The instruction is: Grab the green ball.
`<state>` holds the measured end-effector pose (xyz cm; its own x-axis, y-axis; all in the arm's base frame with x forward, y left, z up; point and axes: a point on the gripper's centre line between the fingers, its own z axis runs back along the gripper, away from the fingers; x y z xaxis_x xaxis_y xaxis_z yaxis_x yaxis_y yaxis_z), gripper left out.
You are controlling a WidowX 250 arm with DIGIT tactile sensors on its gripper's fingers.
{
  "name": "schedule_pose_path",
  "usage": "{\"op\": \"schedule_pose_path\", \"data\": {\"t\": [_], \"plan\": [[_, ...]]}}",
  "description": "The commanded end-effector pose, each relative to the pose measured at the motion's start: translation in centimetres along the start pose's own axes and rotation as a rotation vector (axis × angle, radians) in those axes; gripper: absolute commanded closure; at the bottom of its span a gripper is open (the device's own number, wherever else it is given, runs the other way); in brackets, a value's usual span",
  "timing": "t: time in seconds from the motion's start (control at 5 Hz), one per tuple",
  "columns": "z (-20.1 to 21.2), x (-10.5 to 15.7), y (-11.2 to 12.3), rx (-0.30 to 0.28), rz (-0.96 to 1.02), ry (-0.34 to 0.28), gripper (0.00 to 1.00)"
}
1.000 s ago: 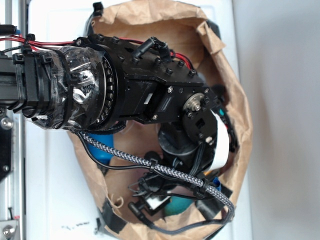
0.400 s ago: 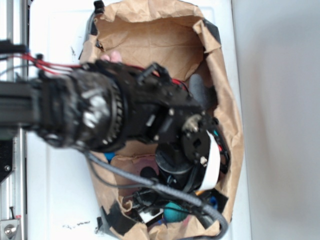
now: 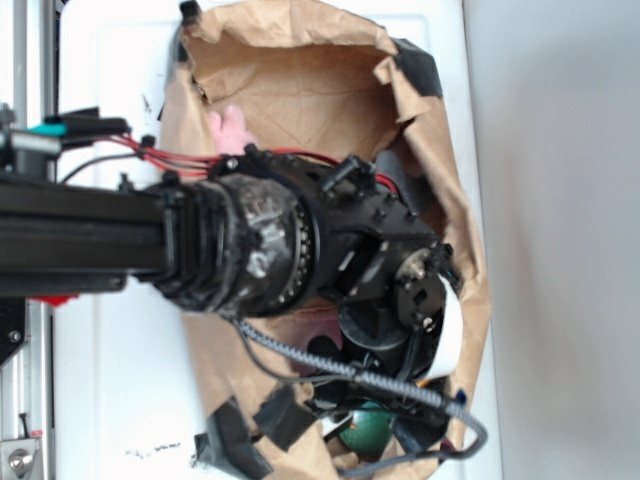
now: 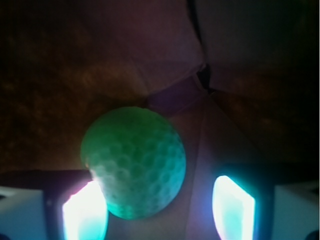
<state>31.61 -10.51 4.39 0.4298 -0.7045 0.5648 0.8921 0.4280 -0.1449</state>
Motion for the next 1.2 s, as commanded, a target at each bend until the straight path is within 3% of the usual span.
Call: {"op": "schedule_pose_path", "data": {"t": [0.0, 0.2, 0.6, 0.8, 1.0], "plan": [[1.6, -0.7, -2.4, -0.007, 0.021, -0.023, 1.0], [3.2, -1.2, -2.4, 0.025, 0.051, -0.028, 1.0], [10.9, -1.7, -2.6, 0.395, 0.338, 0.137, 1.0], [12.5, -0.7, -2.1, 0.508, 0.476, 0.253, 1.0], [13.3, 0.5, -1.2, 0.541, 0.68, 0.437, 1.0]]}}
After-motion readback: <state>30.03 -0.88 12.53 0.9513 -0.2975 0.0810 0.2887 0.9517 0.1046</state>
